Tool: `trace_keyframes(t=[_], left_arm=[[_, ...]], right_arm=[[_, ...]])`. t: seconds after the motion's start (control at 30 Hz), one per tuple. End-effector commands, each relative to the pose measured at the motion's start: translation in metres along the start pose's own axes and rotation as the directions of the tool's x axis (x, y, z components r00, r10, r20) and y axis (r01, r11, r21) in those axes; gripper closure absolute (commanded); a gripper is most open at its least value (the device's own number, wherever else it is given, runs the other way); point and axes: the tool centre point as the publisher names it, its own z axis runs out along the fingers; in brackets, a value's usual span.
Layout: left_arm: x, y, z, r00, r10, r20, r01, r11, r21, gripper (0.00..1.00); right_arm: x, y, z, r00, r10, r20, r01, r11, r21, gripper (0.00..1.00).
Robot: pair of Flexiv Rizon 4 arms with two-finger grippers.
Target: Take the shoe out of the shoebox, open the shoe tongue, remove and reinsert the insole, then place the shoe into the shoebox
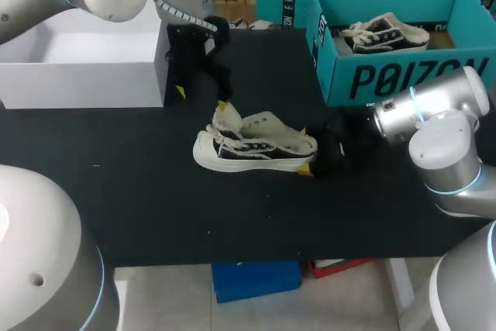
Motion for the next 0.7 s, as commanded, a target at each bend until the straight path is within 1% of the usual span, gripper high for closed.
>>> trace_keyframes(t=[0.03,0.13,0.23,0.33,0.4,0.47,0.6,0.67,0.7], left_arm=[[-0.003,0.004,-0.010,0.966,0.249,-0.067,-0.251,0.968,-0.030,0.00],[-0.002,0.004,-0.014,0.925,0.370,-0.088,-0.375,0.925,-0.055,0.00],[0.001,0.004,-0.018,0.869,0.485,-0.094,-0.492,0.868,-0.071,0.00],[0.005,0.003,-0.020,0.790,0.603,-0.107,-0.612,0.785,-0.092,0.00],[0.008,0.004,-0.020,0.714,0.691,-0.116,-0.701,0.703,-0.125,0.00],[0.012,0.003,-0.019,0.654,0.743,-0.141,-0.756,0.637,-0.152,0.00],[0.024,-0.001,-0.014,0.551,0.818,-0.166,-0.833,0.526,-0.171,0.00],[0.032,-0.003,-0.012,0.509,0.844,-0.169,-0.859,0.484,-0.167,0.00],[0.036,-0.005,-0.011,0.499,0.850,-0.170,-0.865,0.476,-0.160,0.00]], right_arm=[[0.000,-0.003,0.001,1.000,0.001,0.001,-0.001,1.000,0.002,1.00],[0.000,-0.003,0.001,1.000,0.001,0.001,-0.001,1.000,0.002,1.00],[0.000,-0.003,0.001,1.000,0.001,0.001,-0.001,1.000,0.002,1.00],[0.000,-0.003,0.001,1.000,0.001,0.001,-0.001,1.000,0.002,1.00],[0.000,-0.003,0.001,1.000,0.001,0.001,-0.001,1.000,0.002,1.00],[0.000,-0.003,0.001,1.000,0.001,0.001,-0.001,1.000,0.002,1.00],[0.000,-0.003,0.001,1.000,0.001,0.001,-0.001,1.000,0.002,1.00],[0.000,-0.003,0.001,1.000,0.001,0.001,-0.001,1.000,0.002,1.00],[0.000,-0.003,0.001,1.000,0.001,0.001,-0.001,1.000,0.002,1.00]])
